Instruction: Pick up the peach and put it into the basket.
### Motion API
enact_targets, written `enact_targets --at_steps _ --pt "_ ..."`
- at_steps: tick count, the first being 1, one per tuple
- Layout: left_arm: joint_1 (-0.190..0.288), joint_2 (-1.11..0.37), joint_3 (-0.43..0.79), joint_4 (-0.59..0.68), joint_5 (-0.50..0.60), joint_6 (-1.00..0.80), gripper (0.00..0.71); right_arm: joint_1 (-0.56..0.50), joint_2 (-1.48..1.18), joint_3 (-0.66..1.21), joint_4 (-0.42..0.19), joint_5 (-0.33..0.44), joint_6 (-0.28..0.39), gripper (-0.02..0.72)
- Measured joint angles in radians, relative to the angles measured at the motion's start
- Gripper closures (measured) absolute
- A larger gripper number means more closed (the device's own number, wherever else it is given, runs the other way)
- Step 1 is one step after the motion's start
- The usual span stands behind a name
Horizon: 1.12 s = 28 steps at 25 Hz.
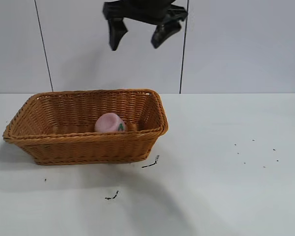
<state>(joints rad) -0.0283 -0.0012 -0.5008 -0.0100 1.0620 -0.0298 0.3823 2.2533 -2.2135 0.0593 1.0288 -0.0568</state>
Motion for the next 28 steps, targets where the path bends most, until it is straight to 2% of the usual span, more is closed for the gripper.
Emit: enact_targets --at_steps 6,11,17,23,28 --pt "0.000 0.000 0.000 0.000 0.000 0.000 0.017 -0.211 0.000 0.000 -0.015 0.029 0.000 0.015" --pt "0.000 0.000 0.000 0.000 0.000 0.000 0.017 -0.309 0.000 0.000 -0.022 0.093 0.000 0.008" --pt "0.000 0.000 0.000 0.000 0.000 0.000 0.017 -0.326 0.000 0.000 -0.059 0.176 0.000 0.008" --pt "0.000 0.000 0.000 0.000 0.000 0.000 0.017 -0.326 -0.028 0.018 -0.076 0.181 0.023 0.008" --pt "0.000 0.000 0.000 0.000 0.000 0.000 0.017 -0.326 -0.253 0.245 -0.077 0.179 0.049 0.008"
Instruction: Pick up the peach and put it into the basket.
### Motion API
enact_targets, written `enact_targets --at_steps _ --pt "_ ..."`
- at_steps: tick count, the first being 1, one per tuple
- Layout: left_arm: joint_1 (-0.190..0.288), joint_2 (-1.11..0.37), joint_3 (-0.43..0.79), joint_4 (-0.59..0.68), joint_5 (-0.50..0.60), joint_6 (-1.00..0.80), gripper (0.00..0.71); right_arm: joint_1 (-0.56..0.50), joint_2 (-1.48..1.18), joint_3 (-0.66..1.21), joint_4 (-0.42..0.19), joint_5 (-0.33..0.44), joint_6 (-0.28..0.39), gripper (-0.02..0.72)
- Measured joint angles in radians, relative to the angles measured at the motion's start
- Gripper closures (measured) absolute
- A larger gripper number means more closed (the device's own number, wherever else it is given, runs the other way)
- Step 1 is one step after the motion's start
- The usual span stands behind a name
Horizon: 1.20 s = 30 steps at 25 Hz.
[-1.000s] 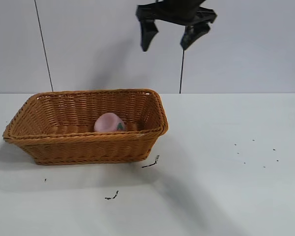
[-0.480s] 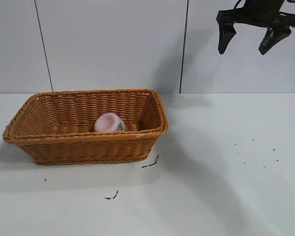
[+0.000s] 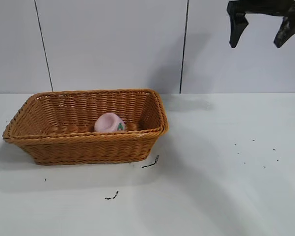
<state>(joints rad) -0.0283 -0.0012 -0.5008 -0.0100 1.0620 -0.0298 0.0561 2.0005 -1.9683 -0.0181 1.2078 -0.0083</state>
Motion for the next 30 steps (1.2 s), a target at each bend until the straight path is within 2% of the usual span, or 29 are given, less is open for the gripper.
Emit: enact_targets --at_steps 11,16,26,30 --pt "0.000 0.000 0.000 0.000 0.000 0.000 0.017 0.000 -0.794 0.765 0.000 0.004 0.000 0.008" --pt "0.000 0.000 0.000 0.000 0.000 0.000 0.017 0.000 -1.116 1.024 0.000 -0.061 0.008 0.008" --pt "0.000 0.000 0.000 0.000 0.000 0.000 0.017 0.000 -1.671 1.419 0.018 -0.159 0.008 0.008" --pt "0.000 0.000 0.000 0.000 0.000 0.000 0.017 0.000 -1.791 1.472 0.018 -0.165 0.008 0.008"
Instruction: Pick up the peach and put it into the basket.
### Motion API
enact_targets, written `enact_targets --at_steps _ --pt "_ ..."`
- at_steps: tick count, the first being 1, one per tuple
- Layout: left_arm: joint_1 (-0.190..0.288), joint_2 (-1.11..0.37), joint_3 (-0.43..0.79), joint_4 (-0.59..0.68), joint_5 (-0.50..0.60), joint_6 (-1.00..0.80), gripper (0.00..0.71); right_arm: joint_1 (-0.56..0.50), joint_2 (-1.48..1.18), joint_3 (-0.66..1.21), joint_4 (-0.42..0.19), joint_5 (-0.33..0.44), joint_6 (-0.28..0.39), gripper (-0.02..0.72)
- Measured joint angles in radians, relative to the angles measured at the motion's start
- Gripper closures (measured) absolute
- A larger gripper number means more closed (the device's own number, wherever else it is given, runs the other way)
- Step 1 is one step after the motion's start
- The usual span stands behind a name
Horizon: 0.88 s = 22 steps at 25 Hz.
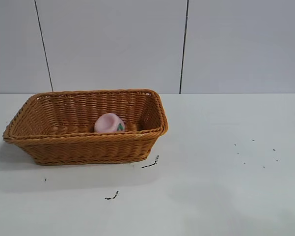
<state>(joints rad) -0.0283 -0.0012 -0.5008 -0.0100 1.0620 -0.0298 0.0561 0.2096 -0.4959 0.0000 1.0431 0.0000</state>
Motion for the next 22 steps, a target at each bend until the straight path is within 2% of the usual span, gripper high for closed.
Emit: enact_targets --at_steps 11,22 --pt "0.000 0.000 0.000 0.000 0.000 0.000 0.017 0.000 -0.204 0.003 0.000 -0.014 0.000 0.008" --pt "0.000 0.000 0.000 0.000 0.000 0.000 0.017 0.000 -0.214 0.003 0.000 -0.015 0.014 0.008"
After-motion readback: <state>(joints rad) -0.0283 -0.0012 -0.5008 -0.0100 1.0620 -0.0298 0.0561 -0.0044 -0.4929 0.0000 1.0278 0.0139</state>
